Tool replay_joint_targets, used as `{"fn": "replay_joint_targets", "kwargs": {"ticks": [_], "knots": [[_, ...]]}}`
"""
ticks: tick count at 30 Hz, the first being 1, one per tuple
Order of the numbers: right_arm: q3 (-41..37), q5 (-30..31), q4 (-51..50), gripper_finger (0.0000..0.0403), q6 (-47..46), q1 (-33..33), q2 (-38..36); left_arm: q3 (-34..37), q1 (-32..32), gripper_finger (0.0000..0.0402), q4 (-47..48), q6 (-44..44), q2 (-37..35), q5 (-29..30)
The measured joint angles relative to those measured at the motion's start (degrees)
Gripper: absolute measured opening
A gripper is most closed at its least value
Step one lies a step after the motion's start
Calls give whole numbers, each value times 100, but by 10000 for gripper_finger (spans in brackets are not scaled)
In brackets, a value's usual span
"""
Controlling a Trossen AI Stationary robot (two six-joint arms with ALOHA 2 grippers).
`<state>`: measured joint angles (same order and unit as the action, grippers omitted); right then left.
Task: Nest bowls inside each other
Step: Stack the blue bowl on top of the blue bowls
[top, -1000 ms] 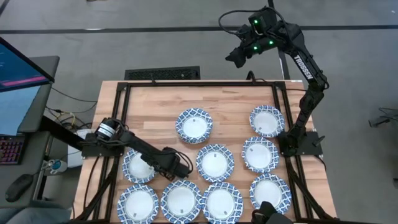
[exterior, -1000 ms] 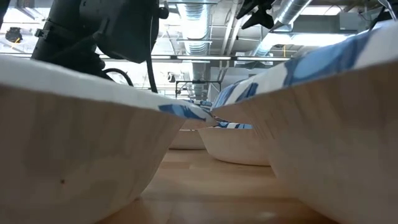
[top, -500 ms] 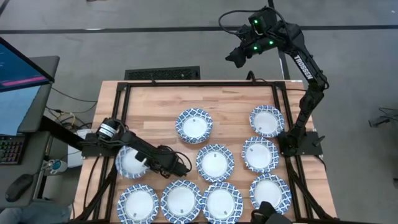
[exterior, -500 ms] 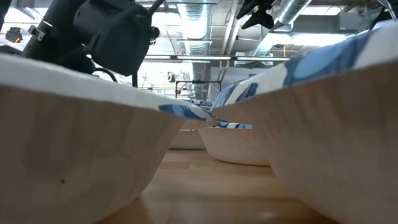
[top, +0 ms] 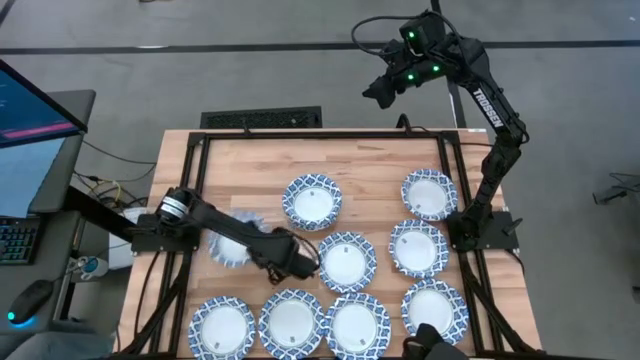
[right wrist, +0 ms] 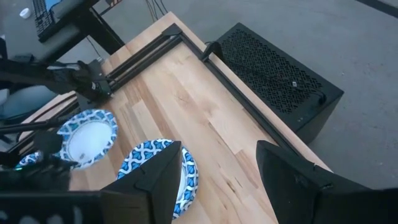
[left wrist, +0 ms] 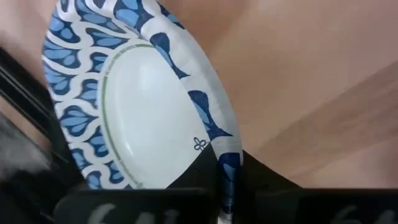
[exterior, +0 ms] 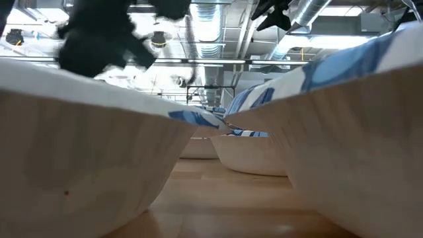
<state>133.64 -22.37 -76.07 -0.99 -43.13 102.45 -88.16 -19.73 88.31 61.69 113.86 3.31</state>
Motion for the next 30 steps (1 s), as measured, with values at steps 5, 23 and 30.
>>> {"fn": "replay_joint_targets", "kwargs": {"ticks": [5, 23, 30], "knots": [[-1, -2, -20, 230, -4, 0, 0, -1183, -2, 0, 152, -2497, -15, 1655], [-2, -2, -263, 230, -4, 0, 0, -1200, 1004, 0, -1060, -8366, -13, 2994], [-2, -2, -282, 230, -4, 0, 0, -1177, 1459, 0, -2254, -8151, -13, 2544]]}}
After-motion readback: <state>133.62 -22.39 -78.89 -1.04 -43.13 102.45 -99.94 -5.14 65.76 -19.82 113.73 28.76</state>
